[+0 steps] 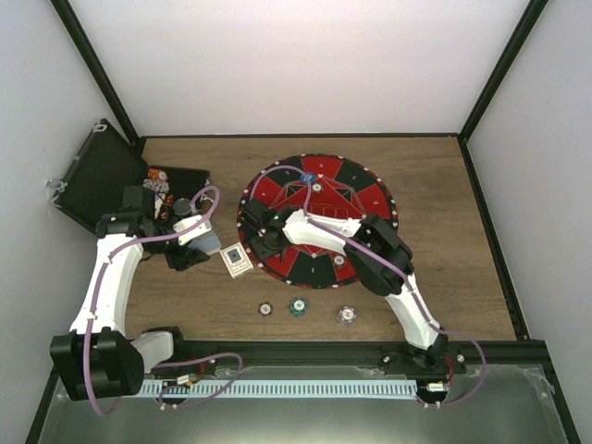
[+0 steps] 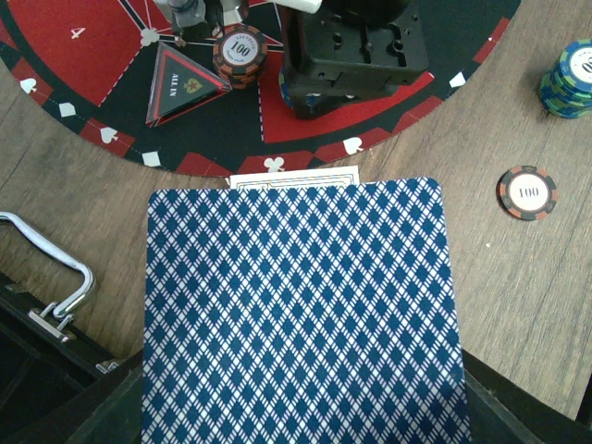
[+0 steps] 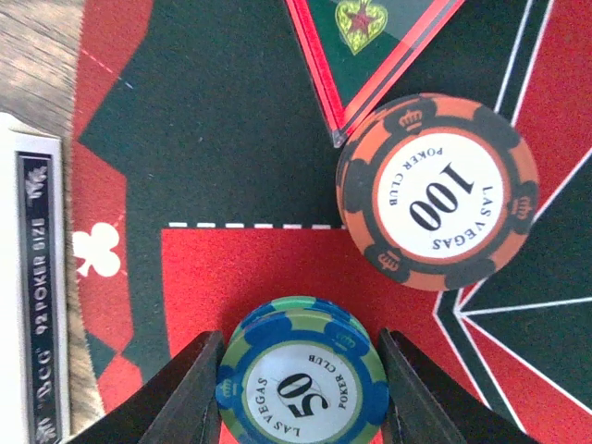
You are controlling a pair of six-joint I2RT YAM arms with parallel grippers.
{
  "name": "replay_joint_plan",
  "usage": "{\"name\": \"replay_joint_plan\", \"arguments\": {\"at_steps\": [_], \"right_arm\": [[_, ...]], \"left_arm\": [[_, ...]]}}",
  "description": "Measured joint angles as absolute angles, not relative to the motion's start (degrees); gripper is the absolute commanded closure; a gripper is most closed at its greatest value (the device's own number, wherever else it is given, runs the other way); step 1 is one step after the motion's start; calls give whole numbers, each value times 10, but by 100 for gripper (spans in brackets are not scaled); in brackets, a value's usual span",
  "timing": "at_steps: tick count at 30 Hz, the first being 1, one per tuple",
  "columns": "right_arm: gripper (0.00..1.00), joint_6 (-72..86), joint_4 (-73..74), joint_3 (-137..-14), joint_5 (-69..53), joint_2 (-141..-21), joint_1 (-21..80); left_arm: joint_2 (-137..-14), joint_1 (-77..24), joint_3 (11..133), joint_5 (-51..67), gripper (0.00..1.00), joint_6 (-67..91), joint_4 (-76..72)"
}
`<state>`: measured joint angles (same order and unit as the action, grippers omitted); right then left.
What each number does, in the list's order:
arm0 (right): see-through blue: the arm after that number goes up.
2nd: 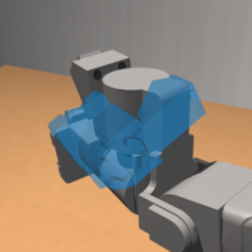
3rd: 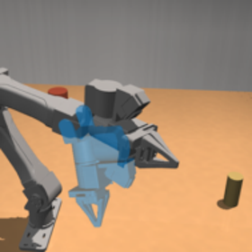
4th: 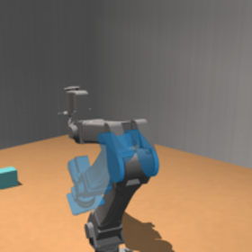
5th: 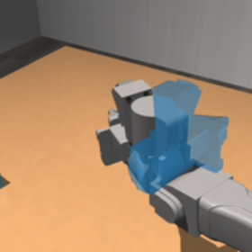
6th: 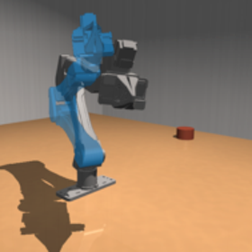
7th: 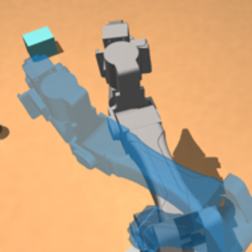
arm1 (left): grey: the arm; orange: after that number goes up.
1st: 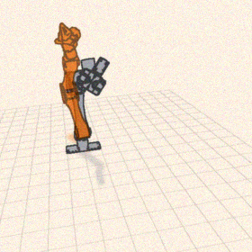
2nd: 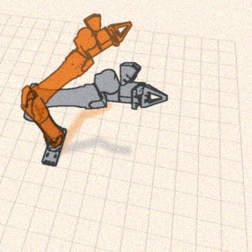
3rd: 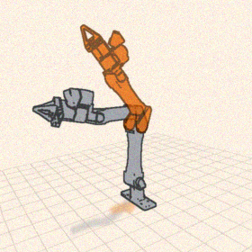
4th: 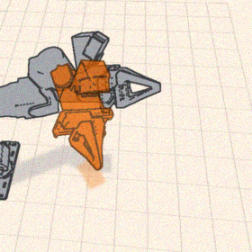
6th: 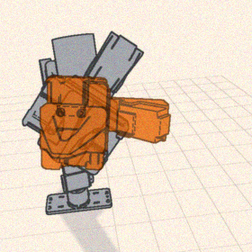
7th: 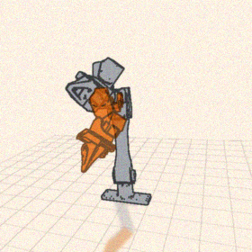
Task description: Distribute texas hold em gaming equipment
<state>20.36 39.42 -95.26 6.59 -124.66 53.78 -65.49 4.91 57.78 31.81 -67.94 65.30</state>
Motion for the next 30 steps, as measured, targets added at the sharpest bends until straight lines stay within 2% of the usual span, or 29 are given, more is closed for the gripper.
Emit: {"name": "replay_joint_plan", "arguments": {"at_steps": [5, 12, 14, 21, 30], "right_arm": [[70, 204, 392, -957, 65, -1257, 536], [37, 204, 384, -959, 65, -1258, 533], [32, 207, 384, -959, 65, -1258, 533], [28, 213, 392, -949, 60, -1233, 533], [23, 256, 400, -781, 63, -1032, 572]], "left_arm": [[-655, 49, 578, 318, 89, -680, 653], [-655, 49, 578, 318, 89, -680, 653], [-655, 49, 578, 318, 89, -680, 653], [-655, 49, 578, 318, 89, -680, 653], [-655, 49, 578, 321, 89, -680, 653]]}}
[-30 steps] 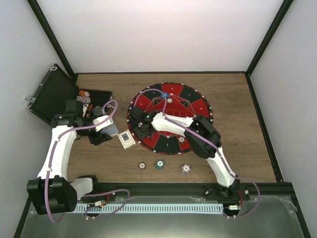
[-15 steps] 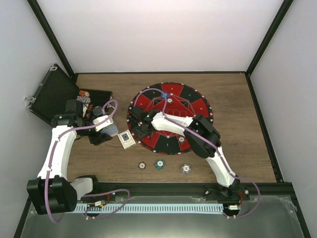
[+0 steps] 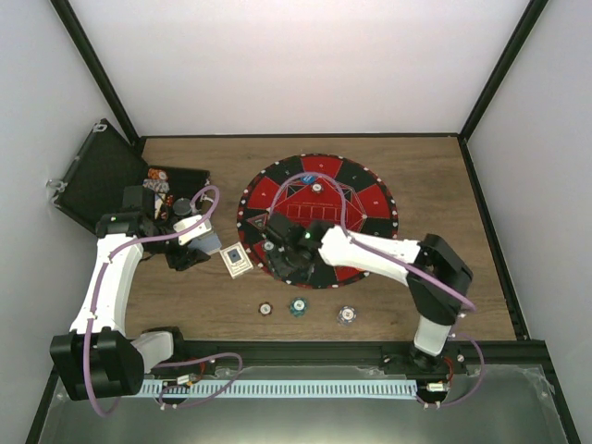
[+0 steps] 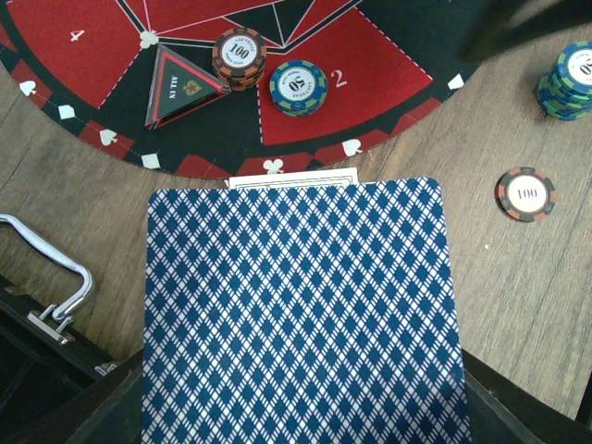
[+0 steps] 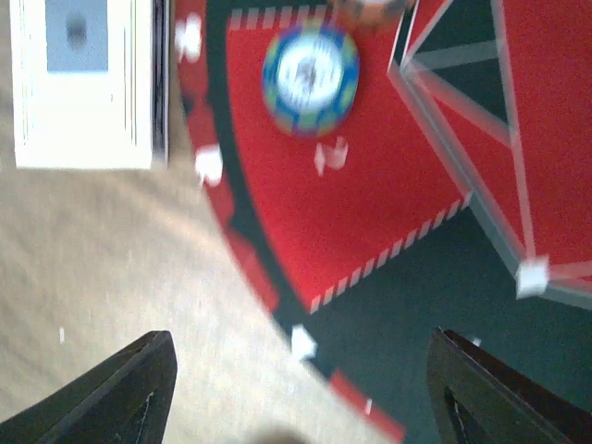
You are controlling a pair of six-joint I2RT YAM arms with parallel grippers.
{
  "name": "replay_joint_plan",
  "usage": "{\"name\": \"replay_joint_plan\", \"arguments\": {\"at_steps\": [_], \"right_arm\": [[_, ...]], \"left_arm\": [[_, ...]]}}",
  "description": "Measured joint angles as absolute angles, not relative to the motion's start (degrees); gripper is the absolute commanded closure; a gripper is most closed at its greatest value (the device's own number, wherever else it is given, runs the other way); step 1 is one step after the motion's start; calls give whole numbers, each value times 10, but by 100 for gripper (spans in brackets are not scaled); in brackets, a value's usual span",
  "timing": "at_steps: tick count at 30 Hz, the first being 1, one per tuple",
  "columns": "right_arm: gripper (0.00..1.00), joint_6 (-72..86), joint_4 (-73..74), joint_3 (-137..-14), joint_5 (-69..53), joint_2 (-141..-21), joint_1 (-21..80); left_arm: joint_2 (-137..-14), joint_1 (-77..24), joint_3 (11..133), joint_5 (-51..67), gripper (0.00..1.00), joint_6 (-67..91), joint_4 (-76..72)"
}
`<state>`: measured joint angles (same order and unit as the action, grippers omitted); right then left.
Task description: Distribute texas hold em gaming equipment
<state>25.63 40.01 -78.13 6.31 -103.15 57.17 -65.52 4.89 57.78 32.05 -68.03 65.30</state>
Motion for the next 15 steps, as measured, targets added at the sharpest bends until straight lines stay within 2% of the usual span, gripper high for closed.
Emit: {"name": "replay_joint_plan", "arguments": {"at_steps": [8, 15], "right_arm": [[22, 332, 413, -632, 51, -961, 663], [25, 371, 406, -598, 38, -952, 690]], "left_arm": [[-655, 49, 580, 322, 89, -681, 655], [-655, 49, 580, 322, 89, -682, 657]]}}
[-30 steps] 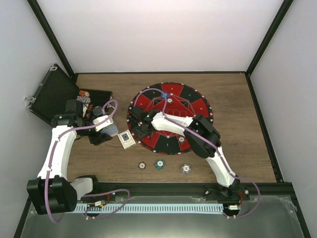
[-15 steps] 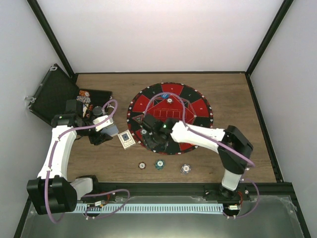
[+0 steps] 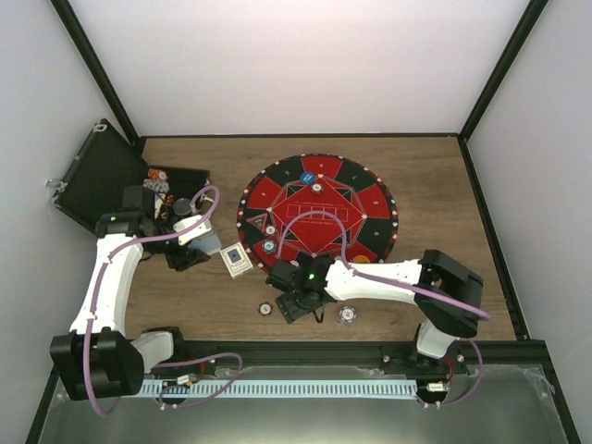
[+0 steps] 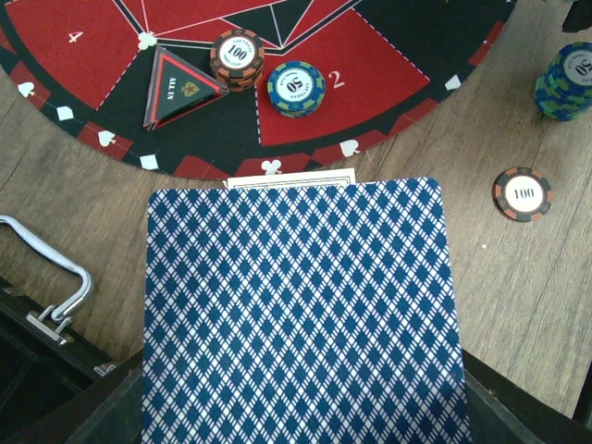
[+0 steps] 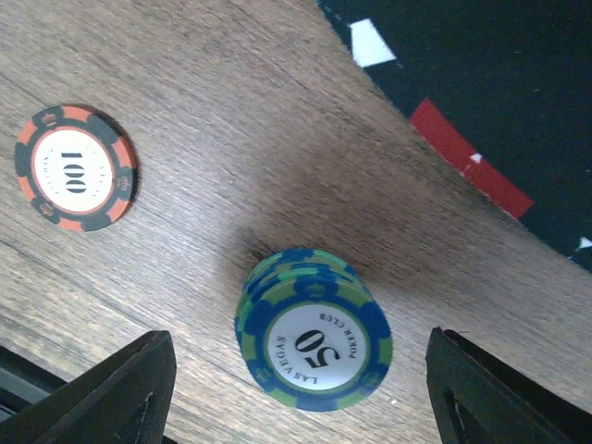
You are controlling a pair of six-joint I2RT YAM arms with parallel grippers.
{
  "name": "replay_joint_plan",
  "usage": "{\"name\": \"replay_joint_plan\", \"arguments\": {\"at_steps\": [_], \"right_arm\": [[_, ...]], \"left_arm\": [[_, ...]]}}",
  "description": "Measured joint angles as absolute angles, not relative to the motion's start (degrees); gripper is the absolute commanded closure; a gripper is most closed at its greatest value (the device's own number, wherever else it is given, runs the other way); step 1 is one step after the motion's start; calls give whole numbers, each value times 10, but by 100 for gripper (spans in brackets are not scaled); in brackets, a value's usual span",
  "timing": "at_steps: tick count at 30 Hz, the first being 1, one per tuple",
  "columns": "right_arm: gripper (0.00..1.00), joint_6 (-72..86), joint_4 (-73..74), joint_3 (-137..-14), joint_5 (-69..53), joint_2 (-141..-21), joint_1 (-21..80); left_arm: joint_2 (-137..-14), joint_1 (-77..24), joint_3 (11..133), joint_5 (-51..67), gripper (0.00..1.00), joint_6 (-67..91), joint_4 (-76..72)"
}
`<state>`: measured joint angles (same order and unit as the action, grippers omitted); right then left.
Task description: Distribute texas hold em gaming equipment
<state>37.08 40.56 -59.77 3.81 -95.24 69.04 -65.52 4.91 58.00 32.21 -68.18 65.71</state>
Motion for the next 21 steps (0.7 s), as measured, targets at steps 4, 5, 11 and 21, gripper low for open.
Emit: {"name": "replay_joint_plan", "arguments": {"at_steps": [4, 5, 11, 21], "right_arm": [[31, 379, 397, -595, 34, -952, 695], [32, 382, 395, -594, 34, -952, 696], [38, 385, 389, -594, 37, -952, 696], [42, 385, 389, -594, 50, -960, 696]], "left_arm": [[-655, 49, 580, 322, 89, -682, 657], [-655, 49, 580, 322, 89, -682, 657], [-654, 49, 580, 322, 89, -682, 657], [-654, 49, 580, 322, 89, -682, 657]]}}
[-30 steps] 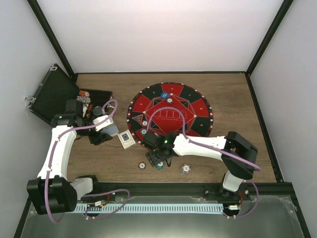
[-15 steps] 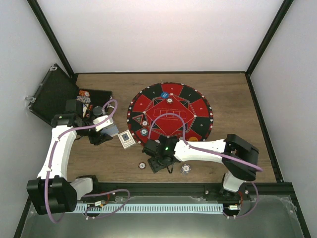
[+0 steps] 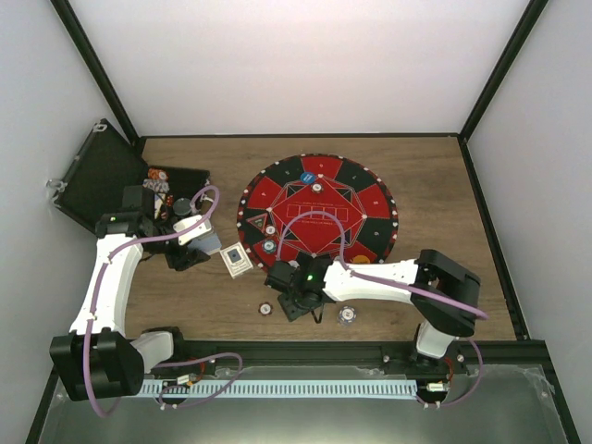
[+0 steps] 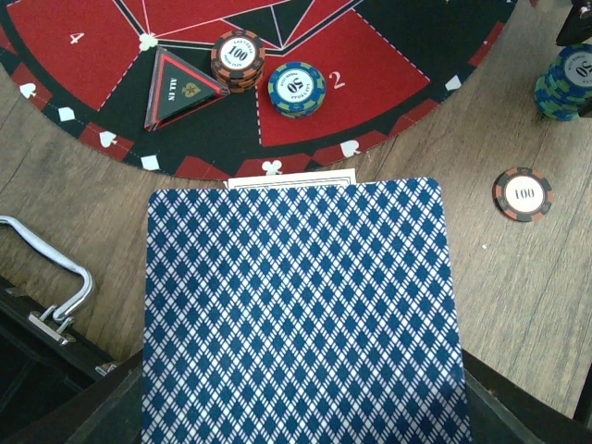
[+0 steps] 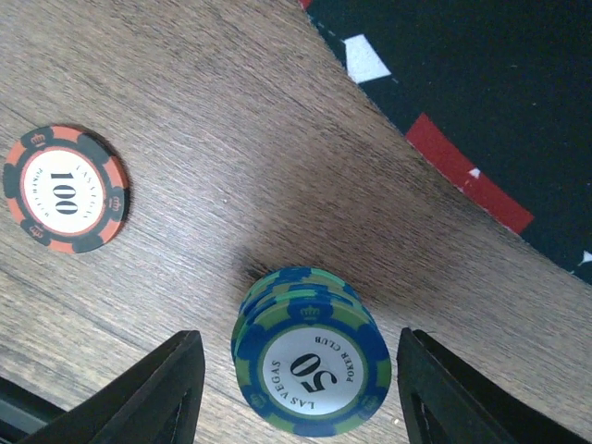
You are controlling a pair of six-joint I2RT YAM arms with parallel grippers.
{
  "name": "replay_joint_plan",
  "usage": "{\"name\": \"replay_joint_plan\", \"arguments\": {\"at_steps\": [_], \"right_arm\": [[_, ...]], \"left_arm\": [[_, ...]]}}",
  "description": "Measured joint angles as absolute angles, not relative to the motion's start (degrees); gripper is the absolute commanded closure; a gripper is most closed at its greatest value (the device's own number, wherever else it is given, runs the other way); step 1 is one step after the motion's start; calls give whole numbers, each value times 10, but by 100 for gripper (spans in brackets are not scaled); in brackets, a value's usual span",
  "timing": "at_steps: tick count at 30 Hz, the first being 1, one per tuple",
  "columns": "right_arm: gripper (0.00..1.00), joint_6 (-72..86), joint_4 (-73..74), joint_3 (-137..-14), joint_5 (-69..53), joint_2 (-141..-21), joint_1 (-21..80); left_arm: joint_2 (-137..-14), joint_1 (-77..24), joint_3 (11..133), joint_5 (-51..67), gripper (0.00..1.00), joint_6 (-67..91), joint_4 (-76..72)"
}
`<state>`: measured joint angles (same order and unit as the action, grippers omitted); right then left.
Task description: Distribute texas hold em gaming equipment
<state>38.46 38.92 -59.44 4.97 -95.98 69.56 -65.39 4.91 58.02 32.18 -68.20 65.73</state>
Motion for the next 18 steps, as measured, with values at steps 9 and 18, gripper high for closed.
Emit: {"name": "replay_joint_plan", "arguments": {"at_steps": [9, 18], "right_arm": [[53, 383, 389, -594, 56, -965, 696], [55, 383, 389, -594, 58, -965, 696]], "left_arm": [[-654, 49, 580, 322, 89, -682, 657], [-654, 49, 580, 322, 89, -682, 657]]}}
